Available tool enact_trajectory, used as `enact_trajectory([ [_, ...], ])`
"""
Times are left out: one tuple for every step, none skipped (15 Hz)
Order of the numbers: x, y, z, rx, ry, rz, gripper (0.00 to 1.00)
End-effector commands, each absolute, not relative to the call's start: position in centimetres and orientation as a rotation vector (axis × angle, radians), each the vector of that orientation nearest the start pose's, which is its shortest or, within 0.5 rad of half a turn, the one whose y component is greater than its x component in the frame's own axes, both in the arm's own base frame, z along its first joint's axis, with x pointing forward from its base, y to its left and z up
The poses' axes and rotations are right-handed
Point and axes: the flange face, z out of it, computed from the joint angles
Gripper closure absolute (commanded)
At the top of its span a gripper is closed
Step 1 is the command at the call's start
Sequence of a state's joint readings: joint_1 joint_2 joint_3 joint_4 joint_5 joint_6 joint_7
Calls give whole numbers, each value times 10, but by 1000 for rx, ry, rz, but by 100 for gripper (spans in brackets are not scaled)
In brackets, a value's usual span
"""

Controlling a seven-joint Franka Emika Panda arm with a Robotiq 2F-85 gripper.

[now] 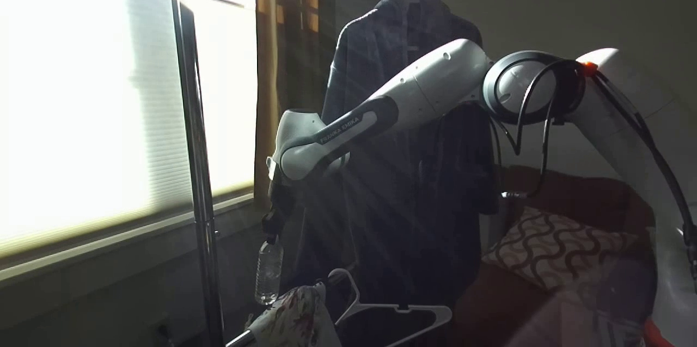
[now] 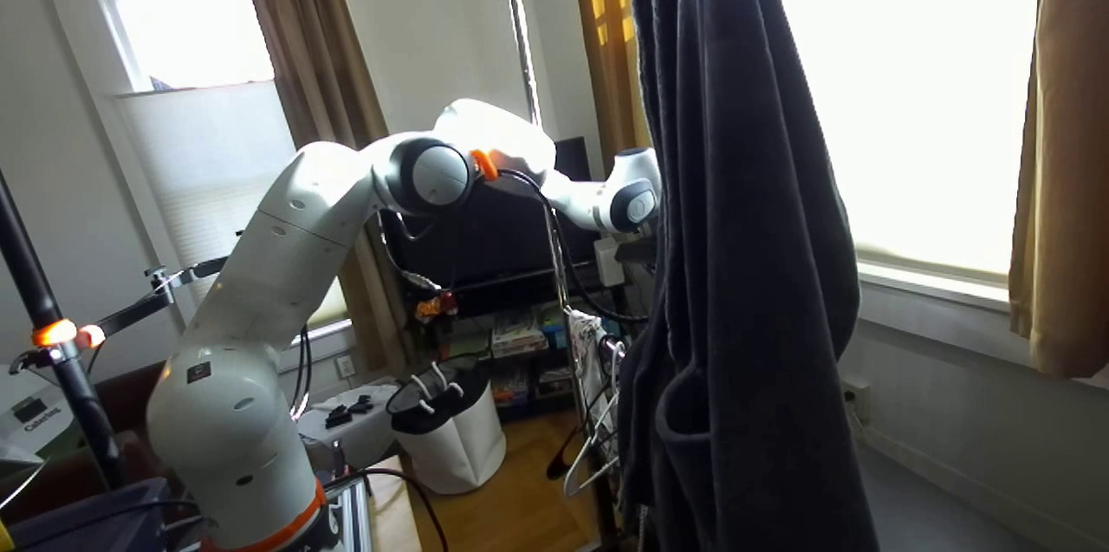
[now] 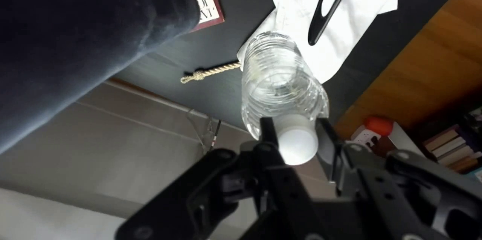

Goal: Remove the water bottle from the hanged robe pocket and put it on the floor

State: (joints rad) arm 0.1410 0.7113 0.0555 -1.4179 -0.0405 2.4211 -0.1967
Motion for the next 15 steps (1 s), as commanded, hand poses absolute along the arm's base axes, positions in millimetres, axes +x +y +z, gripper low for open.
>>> enact_trajectory([
  [775,126,234,-3034,-498,-375,92],
  [779,123,214,-3036,-476,-346,92],
  [782,120,195,-3042,-461,-318,92],
  [784,116,181,-3047,-446,-293,92],
  [787,114,169,-3054,-430,-276,92],
  [789,112,160,-3058,-414,-262,92],
  [791,110,150,-3058,-397,-235,92],
  [792,108,143,-3056,-375,-205,92],
  [790,108,137,-3049,-359,-137,92],
  [783,110,147,-3079,-415,-181,69],
  [784,109,142,-3079,-403,-149,69],
  [785,109,140,-3077,-397,-137,92],
  [785,108,139,-3089,-389,-134,92],
  [784,105,132,-3109,-374,-106,92],
  [783,103,126,-3104,-366,-90,92],
])
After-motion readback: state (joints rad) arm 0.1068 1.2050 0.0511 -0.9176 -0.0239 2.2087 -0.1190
